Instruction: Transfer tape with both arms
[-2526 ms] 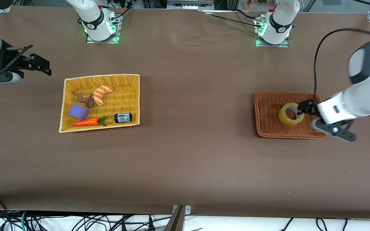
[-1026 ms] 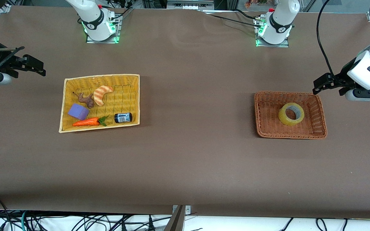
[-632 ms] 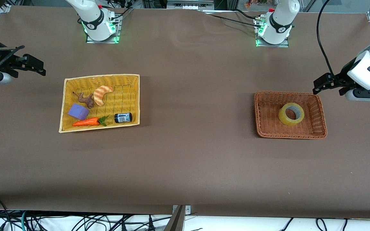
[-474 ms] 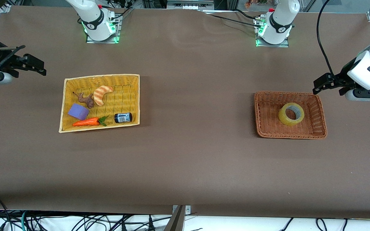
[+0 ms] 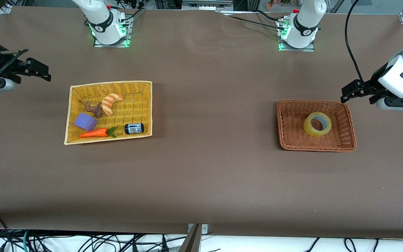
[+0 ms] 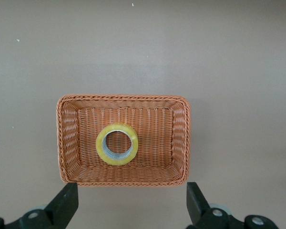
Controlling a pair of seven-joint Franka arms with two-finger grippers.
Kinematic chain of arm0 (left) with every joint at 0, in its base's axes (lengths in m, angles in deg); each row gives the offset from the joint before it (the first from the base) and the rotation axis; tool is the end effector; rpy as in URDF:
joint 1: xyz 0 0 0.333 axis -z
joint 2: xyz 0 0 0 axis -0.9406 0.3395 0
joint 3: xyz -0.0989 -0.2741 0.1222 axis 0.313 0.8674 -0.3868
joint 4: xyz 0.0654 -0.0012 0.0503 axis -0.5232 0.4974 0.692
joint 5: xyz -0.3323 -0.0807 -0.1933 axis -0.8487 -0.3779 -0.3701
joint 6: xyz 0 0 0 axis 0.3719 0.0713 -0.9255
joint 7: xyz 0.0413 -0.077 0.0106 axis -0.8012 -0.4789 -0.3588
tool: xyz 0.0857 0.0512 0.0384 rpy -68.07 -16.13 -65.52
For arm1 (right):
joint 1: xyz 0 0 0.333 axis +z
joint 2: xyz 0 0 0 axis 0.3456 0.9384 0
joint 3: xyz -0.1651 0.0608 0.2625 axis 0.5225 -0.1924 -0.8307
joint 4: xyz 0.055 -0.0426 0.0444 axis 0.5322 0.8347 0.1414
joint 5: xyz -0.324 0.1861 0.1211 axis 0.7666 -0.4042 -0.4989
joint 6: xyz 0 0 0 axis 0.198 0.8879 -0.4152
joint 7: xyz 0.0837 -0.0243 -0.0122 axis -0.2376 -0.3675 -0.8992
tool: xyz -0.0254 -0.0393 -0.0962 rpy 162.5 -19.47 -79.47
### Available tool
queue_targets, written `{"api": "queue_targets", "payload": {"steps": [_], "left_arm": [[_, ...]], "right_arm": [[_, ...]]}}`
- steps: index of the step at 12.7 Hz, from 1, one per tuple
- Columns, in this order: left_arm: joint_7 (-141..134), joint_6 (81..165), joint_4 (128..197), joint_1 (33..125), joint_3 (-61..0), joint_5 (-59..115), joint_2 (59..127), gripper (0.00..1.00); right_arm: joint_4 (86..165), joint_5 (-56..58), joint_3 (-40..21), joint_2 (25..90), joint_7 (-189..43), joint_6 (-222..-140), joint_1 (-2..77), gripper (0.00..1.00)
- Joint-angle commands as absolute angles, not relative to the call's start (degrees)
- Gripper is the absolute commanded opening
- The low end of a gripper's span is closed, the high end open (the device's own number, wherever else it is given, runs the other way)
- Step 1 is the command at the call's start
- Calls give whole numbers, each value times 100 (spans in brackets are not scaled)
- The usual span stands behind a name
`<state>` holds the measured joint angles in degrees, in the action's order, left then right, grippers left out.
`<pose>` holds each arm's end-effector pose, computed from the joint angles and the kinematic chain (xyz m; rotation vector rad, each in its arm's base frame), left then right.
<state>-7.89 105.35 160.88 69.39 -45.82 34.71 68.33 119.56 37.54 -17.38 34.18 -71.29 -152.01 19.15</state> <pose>0.5685 -0.0237 0.5641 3.1026 0.0074 0.0032 0.5473 0.0162 0.5935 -3.1233 -0.1328 0.1799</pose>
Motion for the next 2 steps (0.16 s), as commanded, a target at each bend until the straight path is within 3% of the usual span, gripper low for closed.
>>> {"api": "queue_targets", "payload": {"steps": [1, 2], "left_arm": [[-829, 10469, 16071, 6980, -4607, 3612, 6803, 100], [-837, 10469, 16071, 6980, -4607, 3612, 6803, 100]], "right_arm": [[11871, 3775, -1761, 3375, -7189, -15082, 1890, 100], [11871, 3766, -1761, 3375, -7180, -15073, 1890, 100]]}}
